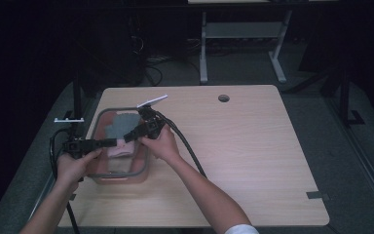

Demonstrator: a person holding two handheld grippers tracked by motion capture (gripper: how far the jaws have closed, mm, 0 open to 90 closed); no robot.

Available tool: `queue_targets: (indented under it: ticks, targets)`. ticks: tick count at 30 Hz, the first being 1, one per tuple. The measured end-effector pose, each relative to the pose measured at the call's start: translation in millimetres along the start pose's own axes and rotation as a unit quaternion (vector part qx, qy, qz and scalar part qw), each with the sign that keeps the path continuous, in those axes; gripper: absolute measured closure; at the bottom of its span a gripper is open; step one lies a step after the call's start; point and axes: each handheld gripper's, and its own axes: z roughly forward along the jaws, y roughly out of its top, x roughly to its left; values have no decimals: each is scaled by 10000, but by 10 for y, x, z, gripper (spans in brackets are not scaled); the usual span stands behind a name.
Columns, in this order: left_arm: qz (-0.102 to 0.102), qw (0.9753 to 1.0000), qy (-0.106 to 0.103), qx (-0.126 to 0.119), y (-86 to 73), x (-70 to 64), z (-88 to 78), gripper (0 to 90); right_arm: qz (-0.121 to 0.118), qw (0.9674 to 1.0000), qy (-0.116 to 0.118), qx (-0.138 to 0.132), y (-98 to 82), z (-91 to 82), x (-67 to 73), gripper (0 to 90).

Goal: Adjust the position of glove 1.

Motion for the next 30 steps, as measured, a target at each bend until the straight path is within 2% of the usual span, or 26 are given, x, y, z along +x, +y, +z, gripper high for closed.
queue_targets:
  ticks: [2, 4, 9, 12, 18, 25, 29, 30]
  targets:
    - [-104, 9999, 4, -21, -17, 17, 16, 675, 13, 10000, -11, 31, -2, 35, -15, 666]
    - [-80, 10000, 26, 30, -30, 47, 21, 675, 25, 10000, -19, 88, -4, 61, -23, 663]
    - [-190, 9998, 95, 65, -72, 84, 47, 675, 20, 9997, -93, 215, -4, 105, -40, 653]
    - [-152, 9997, 165, 94, -88, 107, 54, 675, 75, 9995, -130, 279, -8, 132, -55, 648]
    - [-167, 9985, 436, 301, -118, 179, 77, 670, 47, 9991, -305, 288, -3, 87, -57, 652]
    - [87, 9962, 684, 526, -114, 146, 123, 634, -17, 9992, -321, 219, -3, 3, -55, 649]
    - [124, 9956, 776, 507, -90, 147, 92, 563, -57, 9994, -292, 185, -12, -27, -45, 647]
    - [108, 9956, 801, 479, -83, 146, 79, 537, -6, 9994, -294, 189, -12, -37, -41, 646]
